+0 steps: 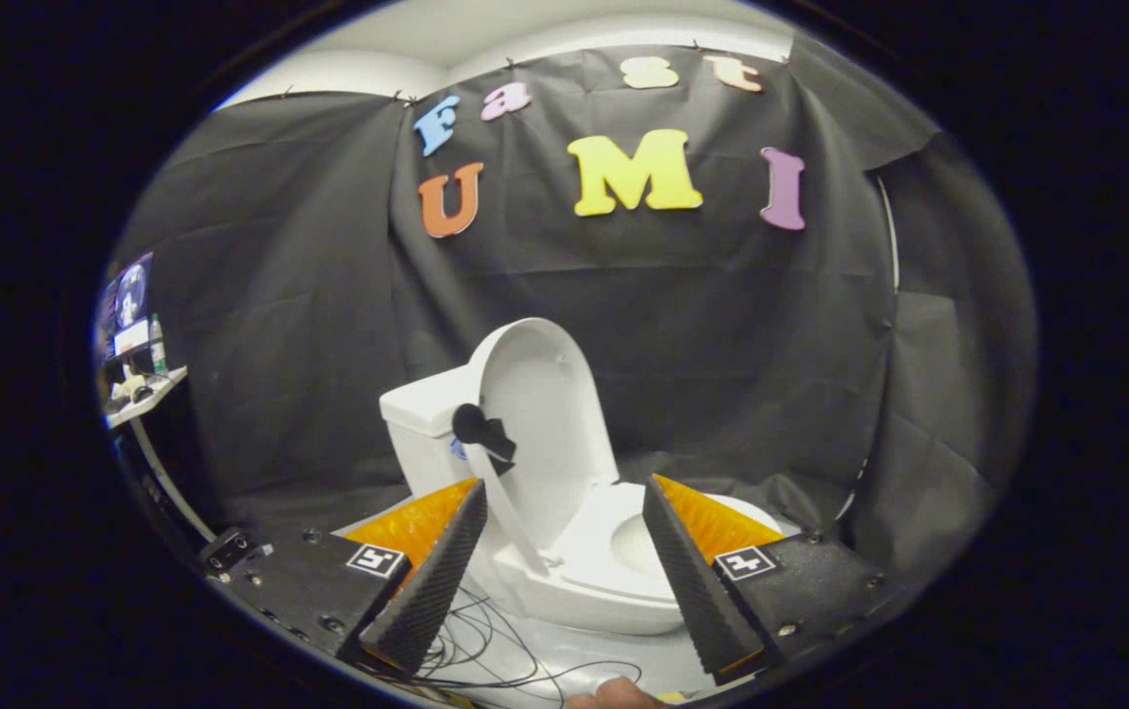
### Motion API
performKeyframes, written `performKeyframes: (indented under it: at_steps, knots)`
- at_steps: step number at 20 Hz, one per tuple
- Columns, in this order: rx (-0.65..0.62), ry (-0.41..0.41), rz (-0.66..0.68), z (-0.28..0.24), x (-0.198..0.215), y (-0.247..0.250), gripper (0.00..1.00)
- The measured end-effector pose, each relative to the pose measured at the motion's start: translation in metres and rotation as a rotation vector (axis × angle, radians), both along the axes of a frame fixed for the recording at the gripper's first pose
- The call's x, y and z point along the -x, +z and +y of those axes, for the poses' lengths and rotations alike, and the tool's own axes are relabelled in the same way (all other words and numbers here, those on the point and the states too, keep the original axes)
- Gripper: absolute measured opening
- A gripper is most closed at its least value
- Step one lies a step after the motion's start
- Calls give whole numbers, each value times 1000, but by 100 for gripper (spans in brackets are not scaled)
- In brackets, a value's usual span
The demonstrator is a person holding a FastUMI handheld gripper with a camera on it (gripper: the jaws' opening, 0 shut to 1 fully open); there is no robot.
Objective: Open the toilet lid.
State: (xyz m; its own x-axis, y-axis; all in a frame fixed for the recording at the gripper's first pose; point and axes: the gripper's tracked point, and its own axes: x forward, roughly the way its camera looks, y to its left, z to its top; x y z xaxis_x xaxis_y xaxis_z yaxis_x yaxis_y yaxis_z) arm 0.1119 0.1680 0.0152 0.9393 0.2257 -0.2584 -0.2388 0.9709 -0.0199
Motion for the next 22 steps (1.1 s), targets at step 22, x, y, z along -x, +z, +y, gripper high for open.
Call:
performKeyframes:
  at_steps: [22]
  knots:
    - [-101,-166,-236,-166,115,2,99]
